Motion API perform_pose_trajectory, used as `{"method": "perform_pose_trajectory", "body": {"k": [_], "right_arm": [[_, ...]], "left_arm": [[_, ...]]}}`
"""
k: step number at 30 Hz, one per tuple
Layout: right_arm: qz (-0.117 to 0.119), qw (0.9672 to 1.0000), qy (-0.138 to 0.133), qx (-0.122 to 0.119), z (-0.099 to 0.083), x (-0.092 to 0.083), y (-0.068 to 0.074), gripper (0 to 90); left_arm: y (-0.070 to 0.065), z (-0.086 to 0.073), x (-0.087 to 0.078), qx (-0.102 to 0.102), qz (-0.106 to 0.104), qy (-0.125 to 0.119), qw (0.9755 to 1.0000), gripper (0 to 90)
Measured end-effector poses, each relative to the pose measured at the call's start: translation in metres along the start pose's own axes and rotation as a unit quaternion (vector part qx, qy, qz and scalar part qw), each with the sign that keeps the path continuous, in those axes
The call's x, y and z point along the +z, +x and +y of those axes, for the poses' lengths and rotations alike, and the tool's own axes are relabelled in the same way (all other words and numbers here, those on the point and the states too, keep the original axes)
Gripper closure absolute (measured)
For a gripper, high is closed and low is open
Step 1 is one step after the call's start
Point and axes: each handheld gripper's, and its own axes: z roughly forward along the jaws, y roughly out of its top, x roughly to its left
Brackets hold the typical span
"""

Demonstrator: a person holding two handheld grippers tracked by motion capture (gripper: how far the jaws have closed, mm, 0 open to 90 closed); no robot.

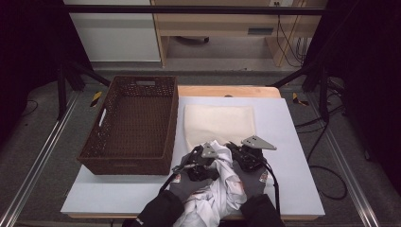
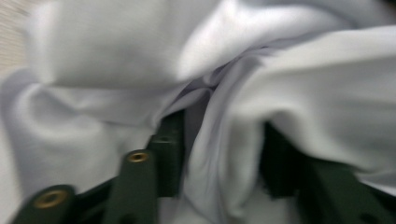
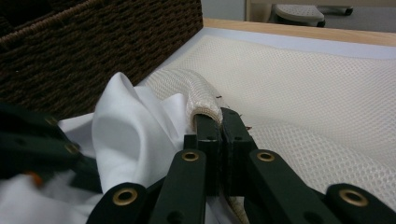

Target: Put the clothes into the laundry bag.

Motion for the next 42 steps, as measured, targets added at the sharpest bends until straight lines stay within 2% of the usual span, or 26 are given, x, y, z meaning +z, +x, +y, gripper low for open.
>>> {"method": "perform_pose_trajectory", "body": {"k": [3,5,6,7,9,11,16,18,21,24,27,30,32,36,39,42], "right_arm": [[-0.001,1.0000,0.001,0.002,0.000,0.000,-0.001,88.0],[-0.001,1.0000,0.002,0.003,-0.001,0.000,-0.002,88.1],[-0.001,1.0000,0.002,0.004,-0.001,0.000,-0.001,88.0],[-0.001,1.0000,0.002,0.004,-0.001,0.000,-0.001,88.0],[0.000,1.0000,0.002,0.003,-0.001,0.001,0.000,88.0],[-0.001,1.0000,0.003,0.002,-0.001,0.001,-0.001,88.0],[0.002,1.0000,0.004,0.004,-0.001,0.000,0.000,88.0],[0.002,1.0000,0.004,0.000,-0.001,0.001,-0.001,88.0],[0.002,1.0000,0.004,0.000,-0.001,0.001,-0.001,88.1],[0.002,1.0000,0.005,0.003,-0.001,0.001,0.000,88.1],[0.001,1.0000,0.004,0.002,-0.001,0.001,0.000,88.0],[0.000,1.0000,0.004,0.001,-0.001,0.001,0.000,88.0],[0.000,1.0000,0.004,0.000,-0.001,0.001,0.000,88.1],[0.001,1.0000,0.003,0.005,-0.001,0.002,0.001,88.1],[0.001,1.0000,0.002,0.005,-0.001,0.002,0.001,88.1],[0.001,1.0000,0.000,0.005,-0.002,0.002,0.001,88.1]], "left_arm": [[0.005,0.000,-0.024,-0.004,0.015,-0.025,0.9996,29.3],[0.010,-0.001,-0.039,-0.002,0.042,-0.041,0.9983,24.0],[0.013,-0.001,-0.044,0.000,0.059,-0.046,0.9972,21.8],[0.016,-0.002,-0.046,-0.003,0.067,-0.047,0.9966,19.5],[0.019,-0.004,-0.040,-0.008,0.074,-0.032,0.9968,15.1],[0.021,-0.006,-0.027,0.005,0.090,-0.009,0.9959,12.1],[0.041,-0.017,-0.004,-0.035,0.069,0.013,0.9969,5.4],[0.048,-0.021,0.001,-0.053,0.052,0.027,0.9968,4.7],[0.048,-0.023,0.005,-0.068,0.032,0.044,0.9962,12.8],[0.046,-0.022,0.006,-0.081,0.001,0.048,0.9955,35.9],[0.040,-0.020,0.000,-0.068,0.000,0.044,0.9967,56.6],[0.027,-0.018,-0.007,-0.037,0.010,0.034,0.9987,75.7],[0.017,-0.015,-0.011,-0.010,0.016,0.025,0.9995,80.1],[-0.003,-0.007,-0.015,0.032,-0.002,0.001,0.9995,81.6],[-0.016,0.000,-0.010,0.050,-0.010,0.002,0.9987,82.0],[-0.019,0.002,0.002,0.051,-0.010,0.016,0.9985,82.4]]}}
